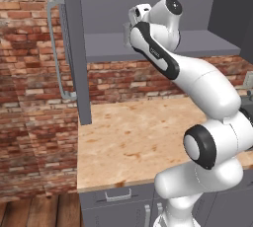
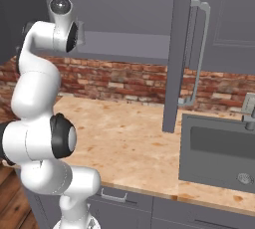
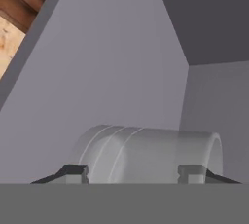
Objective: There is a bowl on the dining counter. Grab a lemon wedge from the fridge and place it in the bowl. Then get the liquor bottle and glass cup from the cabinet and place them next to the bowl.
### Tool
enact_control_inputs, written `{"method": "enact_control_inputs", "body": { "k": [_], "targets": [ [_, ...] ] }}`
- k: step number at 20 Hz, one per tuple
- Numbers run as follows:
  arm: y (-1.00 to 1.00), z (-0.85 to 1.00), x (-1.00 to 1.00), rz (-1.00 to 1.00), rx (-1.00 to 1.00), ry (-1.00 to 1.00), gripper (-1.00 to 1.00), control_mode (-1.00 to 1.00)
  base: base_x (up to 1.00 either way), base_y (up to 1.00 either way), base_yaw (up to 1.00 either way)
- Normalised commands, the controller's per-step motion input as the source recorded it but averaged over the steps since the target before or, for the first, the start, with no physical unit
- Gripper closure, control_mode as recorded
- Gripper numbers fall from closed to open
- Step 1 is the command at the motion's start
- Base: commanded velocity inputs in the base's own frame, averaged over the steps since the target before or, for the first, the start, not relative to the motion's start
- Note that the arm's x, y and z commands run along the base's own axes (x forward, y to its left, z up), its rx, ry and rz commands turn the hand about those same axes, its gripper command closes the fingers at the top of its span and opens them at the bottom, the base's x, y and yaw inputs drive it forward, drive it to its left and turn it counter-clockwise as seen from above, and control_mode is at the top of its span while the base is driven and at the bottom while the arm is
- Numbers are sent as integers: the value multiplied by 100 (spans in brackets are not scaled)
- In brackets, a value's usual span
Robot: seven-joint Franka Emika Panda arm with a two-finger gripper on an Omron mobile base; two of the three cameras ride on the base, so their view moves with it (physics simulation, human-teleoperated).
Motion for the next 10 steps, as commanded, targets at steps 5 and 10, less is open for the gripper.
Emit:
{"method": "enact_control_inputs", "body": {
  "k": [5,10],
  "targets": [
    [0,-21,0,1,0,0,100,-100,0,0,0],
    [0,-10,-10,5,0,-3,100,-100,0,0,0]
  ]
}}
